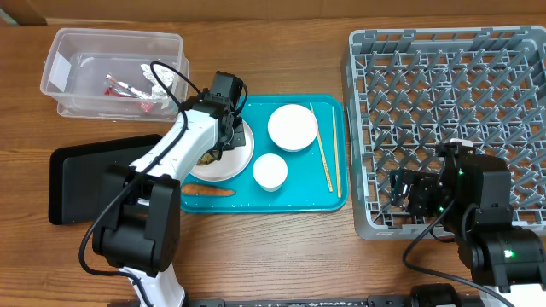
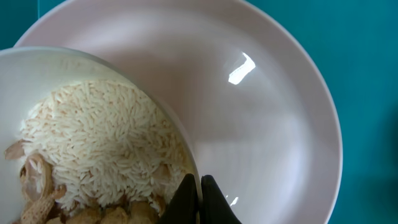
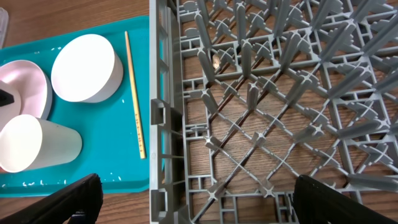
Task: Sort waste into correct bins and load items into the dishwasher
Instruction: 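Grasp the rim of the white bowl of rice with the left gripper, then tip the bowl over the black tray to dump the rice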
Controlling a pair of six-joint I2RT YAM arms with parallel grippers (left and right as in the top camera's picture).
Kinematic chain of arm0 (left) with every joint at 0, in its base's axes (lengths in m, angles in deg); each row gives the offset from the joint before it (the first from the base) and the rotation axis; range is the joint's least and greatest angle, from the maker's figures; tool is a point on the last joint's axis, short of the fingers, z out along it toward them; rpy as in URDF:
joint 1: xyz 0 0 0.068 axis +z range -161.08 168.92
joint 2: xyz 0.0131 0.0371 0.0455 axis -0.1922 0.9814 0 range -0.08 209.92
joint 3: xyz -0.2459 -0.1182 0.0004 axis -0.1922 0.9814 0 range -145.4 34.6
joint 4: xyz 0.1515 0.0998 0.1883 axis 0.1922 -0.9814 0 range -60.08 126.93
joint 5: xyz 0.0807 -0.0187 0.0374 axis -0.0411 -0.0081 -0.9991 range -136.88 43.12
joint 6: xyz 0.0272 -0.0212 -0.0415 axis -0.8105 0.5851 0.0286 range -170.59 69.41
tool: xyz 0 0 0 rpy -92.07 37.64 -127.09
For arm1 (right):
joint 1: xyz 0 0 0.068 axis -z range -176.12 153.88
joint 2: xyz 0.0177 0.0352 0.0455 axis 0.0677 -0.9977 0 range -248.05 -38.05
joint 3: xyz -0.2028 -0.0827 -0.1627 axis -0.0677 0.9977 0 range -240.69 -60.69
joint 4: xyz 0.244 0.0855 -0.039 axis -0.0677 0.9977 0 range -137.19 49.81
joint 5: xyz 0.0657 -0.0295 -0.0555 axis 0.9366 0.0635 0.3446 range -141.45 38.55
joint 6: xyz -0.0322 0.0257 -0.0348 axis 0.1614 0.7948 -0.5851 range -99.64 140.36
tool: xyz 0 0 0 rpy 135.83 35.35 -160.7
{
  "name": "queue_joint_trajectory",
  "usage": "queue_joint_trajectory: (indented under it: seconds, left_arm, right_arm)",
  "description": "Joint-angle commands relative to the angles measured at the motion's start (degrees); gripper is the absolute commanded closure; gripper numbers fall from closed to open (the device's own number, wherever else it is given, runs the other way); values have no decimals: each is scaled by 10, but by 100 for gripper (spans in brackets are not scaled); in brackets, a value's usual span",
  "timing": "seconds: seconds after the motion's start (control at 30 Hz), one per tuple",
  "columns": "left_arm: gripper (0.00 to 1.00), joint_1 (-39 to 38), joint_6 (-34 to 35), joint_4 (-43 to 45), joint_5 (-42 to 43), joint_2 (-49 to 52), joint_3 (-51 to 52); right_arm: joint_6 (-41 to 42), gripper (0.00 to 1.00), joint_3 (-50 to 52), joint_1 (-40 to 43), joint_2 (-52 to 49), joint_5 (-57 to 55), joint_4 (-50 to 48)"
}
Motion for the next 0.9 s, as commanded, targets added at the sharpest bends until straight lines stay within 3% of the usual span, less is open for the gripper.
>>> queue_joint_trajectory:
  seconds: [0.0, 0.27, 0.53, 0.87]
  left_arm:
    - [96, 2, 5, -49, 15, -1, -33]
    - [96, 6, 54, -220, 6, -11, -140]
    - [96, 61, 58, -260, 84, -32, -146]
    - [96, 188, -42, -268, 220, -57, -146]
  right_arm:
    - [0, 0, -17, 2, 3, 3, -3]
    - [0, 0, -17, 2, 3, 3, -3]
    - [0, 0, -17, 2, 3, 3, 5]
    - [0, 0, -17, 2, 3, 3, 10]
